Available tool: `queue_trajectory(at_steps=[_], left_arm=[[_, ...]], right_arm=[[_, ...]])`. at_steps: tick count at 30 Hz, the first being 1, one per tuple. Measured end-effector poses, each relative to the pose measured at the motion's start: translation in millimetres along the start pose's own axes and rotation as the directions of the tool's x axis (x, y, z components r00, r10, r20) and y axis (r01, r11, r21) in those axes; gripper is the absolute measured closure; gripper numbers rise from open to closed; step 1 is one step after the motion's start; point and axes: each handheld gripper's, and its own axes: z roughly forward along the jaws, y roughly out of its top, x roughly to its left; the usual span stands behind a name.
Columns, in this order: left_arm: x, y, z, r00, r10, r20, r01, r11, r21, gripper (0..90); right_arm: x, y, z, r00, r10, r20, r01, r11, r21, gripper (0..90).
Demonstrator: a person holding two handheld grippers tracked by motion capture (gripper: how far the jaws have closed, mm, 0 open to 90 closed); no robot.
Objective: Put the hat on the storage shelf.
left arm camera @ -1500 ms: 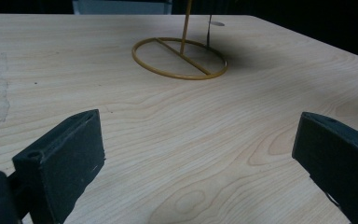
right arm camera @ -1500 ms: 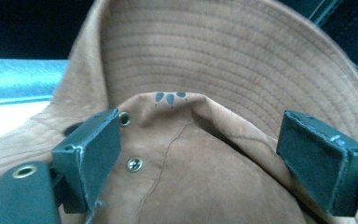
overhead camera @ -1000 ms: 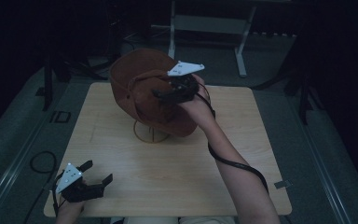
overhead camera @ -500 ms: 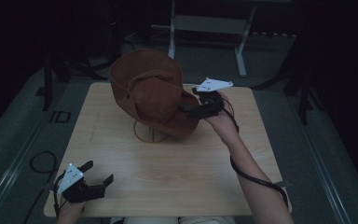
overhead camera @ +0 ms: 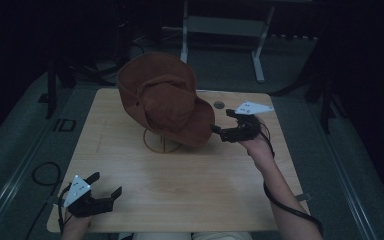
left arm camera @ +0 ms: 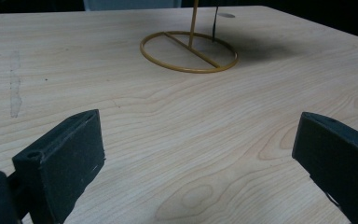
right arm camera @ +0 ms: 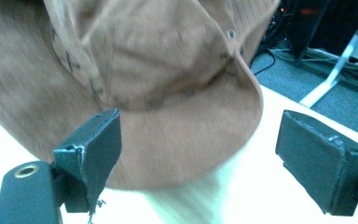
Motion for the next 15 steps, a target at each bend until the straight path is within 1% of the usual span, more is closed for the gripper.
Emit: queue_trajectory(at_steps=[2,6,10,15], left_arm=[[0.0,0.1,0.0,1.0,-0.001,0.0,0.001,1.0,0.0,2.5],[0.1,0.0,-0.3,1.0,0.001,-0.002,-0.001,1.0,0.002,2.5],[0.6,-0.1,-0.1,1.0,-0.001,-0.002,0.001,1.0,0.001,2.5],[-0.3,0.1,0.3,1.0,0.002,-0.002,-0.002,1.0,0.003,2.5]], right_arm=[[-2.7,-11.0,-3.8,0.9999,0.014,0.001,-0.014,1.0,0.003,14.1],[-7.9,-34.4,-10.1,0.9994,0.026,0.021,-0.027,0.999,0.022,14.1],[-13.8,-57.3,-17.3,0.9975,0.063,0.032,-0.064,0.998,0.025,14.1],[-18.9,-79.8,-22.9,0.9951,0.081,0.057,-0.083,0.995,0.047,14.1]])
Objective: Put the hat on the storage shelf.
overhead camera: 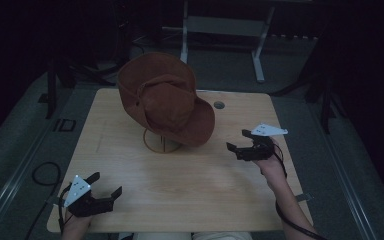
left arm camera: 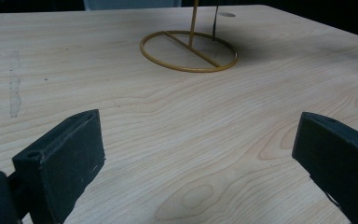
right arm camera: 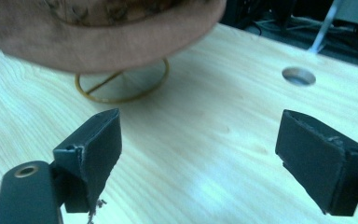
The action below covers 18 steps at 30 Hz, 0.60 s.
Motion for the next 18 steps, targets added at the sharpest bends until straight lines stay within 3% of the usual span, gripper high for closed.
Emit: queue_trajectory(at_steps=[18], left_arm=[[0.0,-0.1,-0.2,1.0,0.002,-0.001,-0.002,1.0,0.0,2.5]], right_arm=[[2.1,-74.7,-14.7,0.9986,0.043,-0.03,-0.041,0.998,0.053,14.1]])
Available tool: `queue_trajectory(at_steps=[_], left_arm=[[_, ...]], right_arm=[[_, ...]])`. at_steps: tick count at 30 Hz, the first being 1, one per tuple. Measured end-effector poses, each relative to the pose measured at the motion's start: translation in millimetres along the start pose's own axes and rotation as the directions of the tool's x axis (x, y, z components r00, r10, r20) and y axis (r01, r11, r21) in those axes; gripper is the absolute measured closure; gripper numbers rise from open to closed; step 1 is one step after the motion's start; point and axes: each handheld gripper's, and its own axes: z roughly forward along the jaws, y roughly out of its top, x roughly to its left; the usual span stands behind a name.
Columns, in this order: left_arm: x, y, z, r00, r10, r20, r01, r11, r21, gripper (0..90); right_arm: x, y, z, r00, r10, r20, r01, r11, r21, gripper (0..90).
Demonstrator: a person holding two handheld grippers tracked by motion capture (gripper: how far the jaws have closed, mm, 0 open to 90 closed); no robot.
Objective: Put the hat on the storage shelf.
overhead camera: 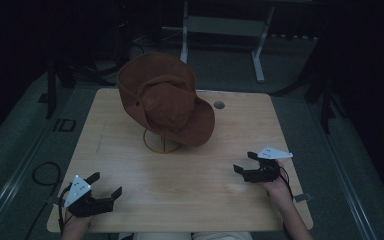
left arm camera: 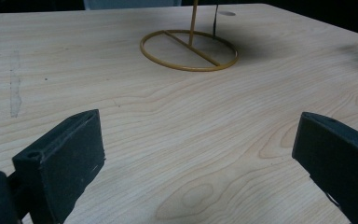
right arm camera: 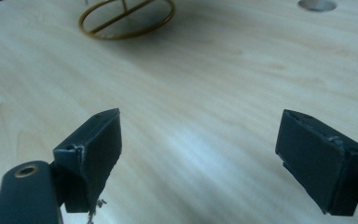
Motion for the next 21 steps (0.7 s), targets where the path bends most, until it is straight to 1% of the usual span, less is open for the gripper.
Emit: queue_trajectory(at_steps=[2,5,9,10,12,13,15,17,21], left_arm=[[-0.3,0.0,0.2,1.0,0.001,0.001,-0.001,1.0,0.001,2.5],[-0.7,0.0,0.6,1.0,0.004,0.003,-0.004,1.0,0.001,2.5],[-0.3,0.1,0.1,1.0,0.002,0.003,-0.002,1.0,0.0,2.5],[-0.2,0.0,-0.1,1.0,0.002,0.004,-0.002,1.0,0.001,2.5],[-0.4,-0.1,0.1,1.0,0.002,0.003,-0.002,1.0,0.0,2.5],[-0.6,-0.2,0.1,1.0,0.004,0.004,-0.004,1.0,0.002,2.5],[-1.0,-0.2,0.3,1.0,0.006,0.005,-0.006,1.0,0.002,2.5],[-1.0,-0.4,0.2,1.0,0.008,0.004,-0.008,1.0,0.003,2.5],[-1.0,-0.5,-0.3,1.0,0.004,0.004,-0.004,1.0,0.002,2.5]], right_arm=[[1.2,-6.4,-2.0,0.9999,-0.009,-0.005,0.009,1.0,0.008,14.0],[2.0,-14.2,-5.8,0.9998,0.004,-0.017,-0.004,1.0,0.009,14.0],[1.7,-23.3,-9.1,1.0,0.003,-0.009,-0.003,1.0,0.018,14.0],[1.6,-24.0,-10.6,1.0,0.006,-0.005,-0.006,1.0,0.014,14.1],[1.6,-23.7,-13.5,0.9999,0.005,-0.013,-0.005,1.0,-0.014,14.0],[1.6,-23.8,-14.0,0.9999,0.005,-0.013,-0.005,1.0,-0.019,14.0],[1.4,-25.3,-12.8,0.9999,0.002,-0.011,-0.002,1.0,-0.013,14.0],[1.3,-26.6,-11.1,0.9999,0.0,-0.011,0.0,1.0,0.006,14.0],[0.8,-27.4,-11.4,0.9999,0.006,-0.008,-0.006,1.0,0.002,14.0]])
